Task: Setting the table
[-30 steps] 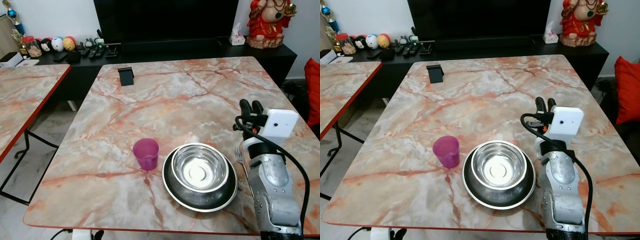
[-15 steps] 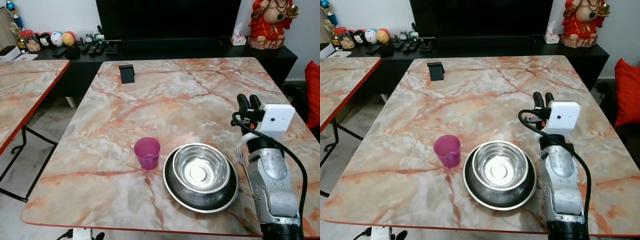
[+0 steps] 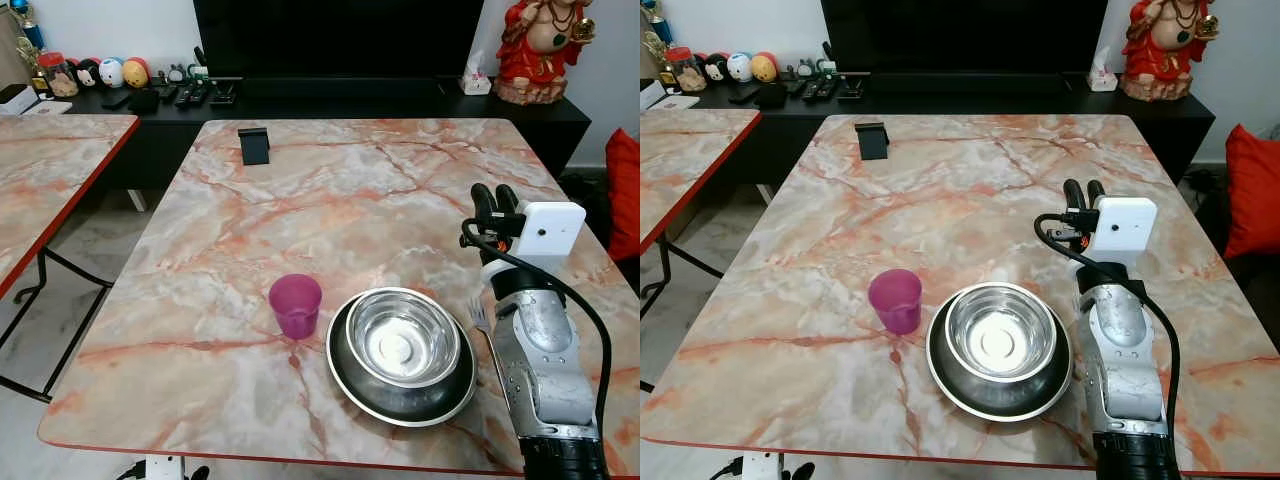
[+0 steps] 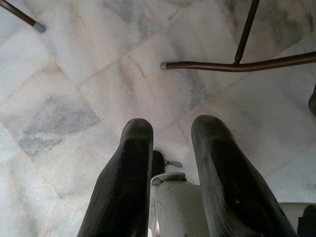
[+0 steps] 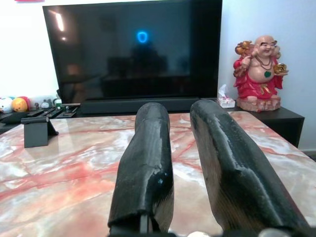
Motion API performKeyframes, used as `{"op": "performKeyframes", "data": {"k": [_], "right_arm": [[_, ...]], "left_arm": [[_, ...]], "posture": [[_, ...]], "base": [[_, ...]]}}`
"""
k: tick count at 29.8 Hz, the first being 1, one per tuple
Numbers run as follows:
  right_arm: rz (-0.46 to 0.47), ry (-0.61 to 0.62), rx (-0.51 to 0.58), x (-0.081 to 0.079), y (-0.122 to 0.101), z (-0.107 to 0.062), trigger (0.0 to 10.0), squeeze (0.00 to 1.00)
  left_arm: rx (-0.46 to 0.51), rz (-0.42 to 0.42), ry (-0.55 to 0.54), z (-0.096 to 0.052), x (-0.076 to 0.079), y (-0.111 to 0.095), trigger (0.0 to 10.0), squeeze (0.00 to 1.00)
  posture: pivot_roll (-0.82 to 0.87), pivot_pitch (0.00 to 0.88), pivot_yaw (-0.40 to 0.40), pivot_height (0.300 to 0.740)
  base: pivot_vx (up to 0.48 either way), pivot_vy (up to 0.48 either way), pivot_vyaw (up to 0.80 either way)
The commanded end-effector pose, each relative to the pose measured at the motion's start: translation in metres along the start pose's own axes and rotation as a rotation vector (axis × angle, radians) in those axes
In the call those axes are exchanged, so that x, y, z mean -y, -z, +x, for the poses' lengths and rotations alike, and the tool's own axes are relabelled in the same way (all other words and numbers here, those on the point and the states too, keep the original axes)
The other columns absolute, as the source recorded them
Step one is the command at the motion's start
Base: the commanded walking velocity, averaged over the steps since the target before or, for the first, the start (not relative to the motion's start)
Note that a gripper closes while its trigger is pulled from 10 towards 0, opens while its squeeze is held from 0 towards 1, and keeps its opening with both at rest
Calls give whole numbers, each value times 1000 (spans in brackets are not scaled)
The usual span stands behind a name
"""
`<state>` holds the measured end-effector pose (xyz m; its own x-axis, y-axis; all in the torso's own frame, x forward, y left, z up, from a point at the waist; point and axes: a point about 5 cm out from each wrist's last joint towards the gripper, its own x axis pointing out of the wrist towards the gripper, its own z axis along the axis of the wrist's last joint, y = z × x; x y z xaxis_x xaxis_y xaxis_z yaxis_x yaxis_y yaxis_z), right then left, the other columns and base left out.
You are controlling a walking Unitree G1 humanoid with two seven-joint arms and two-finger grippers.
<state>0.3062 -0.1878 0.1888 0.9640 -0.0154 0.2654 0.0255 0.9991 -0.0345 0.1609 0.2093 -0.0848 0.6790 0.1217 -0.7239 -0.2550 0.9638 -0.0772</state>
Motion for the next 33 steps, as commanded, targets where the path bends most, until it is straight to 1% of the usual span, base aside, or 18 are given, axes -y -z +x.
{"op": "performKeyframes", "data": {"k": [1, 6, 8, 16, 25, 30, 33], "right_arm": [[1, -14, 19, -4, -4, 2, 10000, 0], [2, -11, 24, -4, -5, 2, 10000, 0], [5, -10, 25, -4, -5, 2, 10000, 0], [6, -8, 23, -4, -4, 2, 10000, 0], [8, -15, 17, -6, -3, 3, 10000, 0], [14, -18, 17, -8, -4, 4, 10000, 0], [17, -22, 17, -11, -4, 4, 10000, 0]], "left_arm": [[-30, -11, -16, -2, -4, 7, 10000, 0], [-28, -5, -12, -2, -5, 5, 10000, 0], [-16, 2, -9, 0, -6, -1, 10000, 0], [-13, 7, -8, 2, -8, -6, 10000, 0], [-17, -4, -13, 1, -12, -4, 10000, 0], [-22, -7, -12, 0, -10, -2, 10000, 0], [-34, -9, -10, 0, -6, 1, 10000, 0]], "posture": [[-167, 0, 6, 740], [-171, 0, 12, 740], [-171, 0, 17, 740], [-171, 0, 19, 740], [-168, 0, 13, 740], [-165, 0, 11, 740], [-163, 0, 11, 740]], "base": [[0, 251, 0], [0, 272, 0], [0, 285, 0], [0, 285, 0], [0, 287, 0], [0, 286, 0], [0, 289, 0]]}}
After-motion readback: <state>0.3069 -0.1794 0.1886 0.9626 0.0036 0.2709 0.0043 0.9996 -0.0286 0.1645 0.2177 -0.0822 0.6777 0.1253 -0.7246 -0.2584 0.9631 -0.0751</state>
